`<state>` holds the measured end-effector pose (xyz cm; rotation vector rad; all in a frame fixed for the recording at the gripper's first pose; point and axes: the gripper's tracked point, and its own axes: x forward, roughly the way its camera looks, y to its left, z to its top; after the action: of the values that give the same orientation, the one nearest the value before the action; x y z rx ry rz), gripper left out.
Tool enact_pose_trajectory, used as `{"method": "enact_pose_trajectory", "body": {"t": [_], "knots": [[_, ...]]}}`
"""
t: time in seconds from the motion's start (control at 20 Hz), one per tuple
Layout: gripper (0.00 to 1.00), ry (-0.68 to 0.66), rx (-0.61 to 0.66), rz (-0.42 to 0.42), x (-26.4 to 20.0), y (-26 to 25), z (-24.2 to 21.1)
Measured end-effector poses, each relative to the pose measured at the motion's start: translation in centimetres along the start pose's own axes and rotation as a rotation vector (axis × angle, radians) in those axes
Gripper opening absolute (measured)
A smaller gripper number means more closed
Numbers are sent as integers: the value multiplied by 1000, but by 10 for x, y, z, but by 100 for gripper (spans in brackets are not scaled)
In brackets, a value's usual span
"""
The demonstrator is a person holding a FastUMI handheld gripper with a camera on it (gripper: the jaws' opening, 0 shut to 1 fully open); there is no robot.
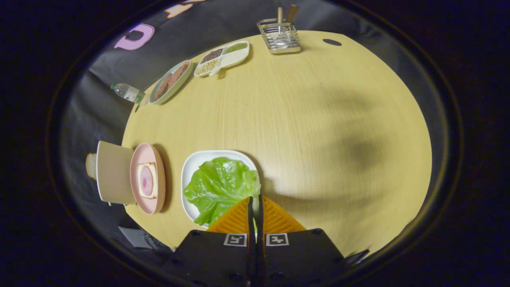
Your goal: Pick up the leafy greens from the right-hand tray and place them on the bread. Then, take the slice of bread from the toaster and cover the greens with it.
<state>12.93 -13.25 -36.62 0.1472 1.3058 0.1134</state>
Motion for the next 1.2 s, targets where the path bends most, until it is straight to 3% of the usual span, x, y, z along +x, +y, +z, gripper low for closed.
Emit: {"method": "enact_pose_trajectory", "body": {"t": [0.1, 0.6, 0.9, 1.2], "knots": [[4, -9, 10, 24, -5, 7, 0], [3, -97, 107, 205, -62, 71, 11], [3, -139, 98, 351, -104, 144, 14], [3, -88, 61, 470, -102, 228, 0]]}}
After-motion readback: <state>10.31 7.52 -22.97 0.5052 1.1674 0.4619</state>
